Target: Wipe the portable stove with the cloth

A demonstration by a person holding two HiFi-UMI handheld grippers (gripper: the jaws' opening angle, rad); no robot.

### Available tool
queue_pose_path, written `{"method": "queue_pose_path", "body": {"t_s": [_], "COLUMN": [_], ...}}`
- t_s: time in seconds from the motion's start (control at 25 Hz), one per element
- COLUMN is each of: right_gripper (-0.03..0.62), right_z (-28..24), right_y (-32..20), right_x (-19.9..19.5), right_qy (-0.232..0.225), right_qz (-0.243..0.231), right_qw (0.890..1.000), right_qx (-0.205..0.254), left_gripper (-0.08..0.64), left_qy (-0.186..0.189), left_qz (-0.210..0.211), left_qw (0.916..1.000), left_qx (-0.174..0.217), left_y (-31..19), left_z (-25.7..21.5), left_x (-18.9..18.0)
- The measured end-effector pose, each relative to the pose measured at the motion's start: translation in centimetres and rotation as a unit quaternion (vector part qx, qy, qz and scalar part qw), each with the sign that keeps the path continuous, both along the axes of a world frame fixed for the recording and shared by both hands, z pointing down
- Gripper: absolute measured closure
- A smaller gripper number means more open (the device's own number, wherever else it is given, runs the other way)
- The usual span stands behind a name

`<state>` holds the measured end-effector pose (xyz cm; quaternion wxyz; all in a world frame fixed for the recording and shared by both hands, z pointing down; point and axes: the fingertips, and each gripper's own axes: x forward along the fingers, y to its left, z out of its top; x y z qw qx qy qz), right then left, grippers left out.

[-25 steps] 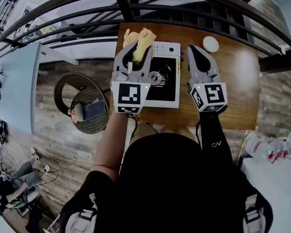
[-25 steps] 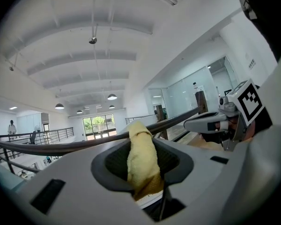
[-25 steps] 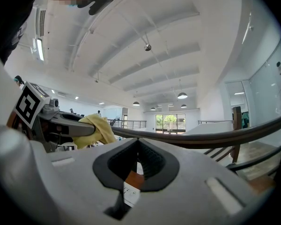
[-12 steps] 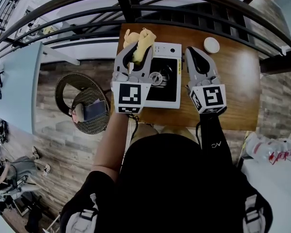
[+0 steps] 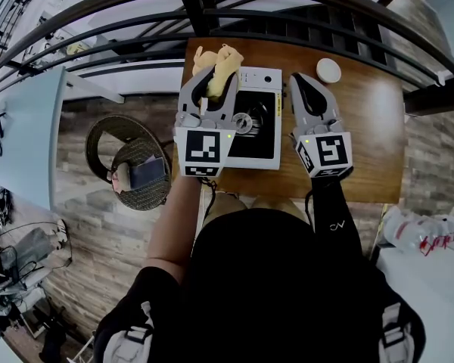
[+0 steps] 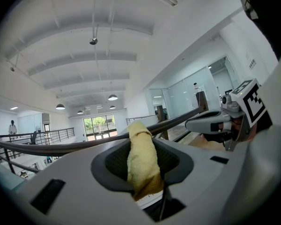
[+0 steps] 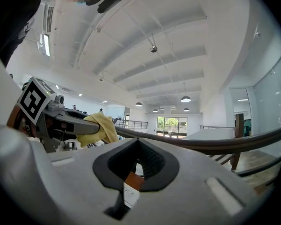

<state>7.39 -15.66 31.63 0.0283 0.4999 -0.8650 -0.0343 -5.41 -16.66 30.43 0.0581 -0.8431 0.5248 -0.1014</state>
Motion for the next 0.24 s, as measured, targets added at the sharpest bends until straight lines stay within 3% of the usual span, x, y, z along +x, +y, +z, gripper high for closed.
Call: {"method": "queue_pose_path", "body": {"t_s": [0.24], "right_gripper": [0.591], "right_z": [-0.26], "right_y": [0.12], "right_x": [0.16], "right_qy": [0.000], "right_qz": [0.000], "right_qw": [1.000], "right_qx": [0.001], "left_gripper": [0.439], "left_qy": [0.000], "left_qz": [0.000], "left_qw": [1.0000], "left_qx": [-0.001], "left_y": [0.06], "left_z": [-0.17], "left_x": [0.15]}}
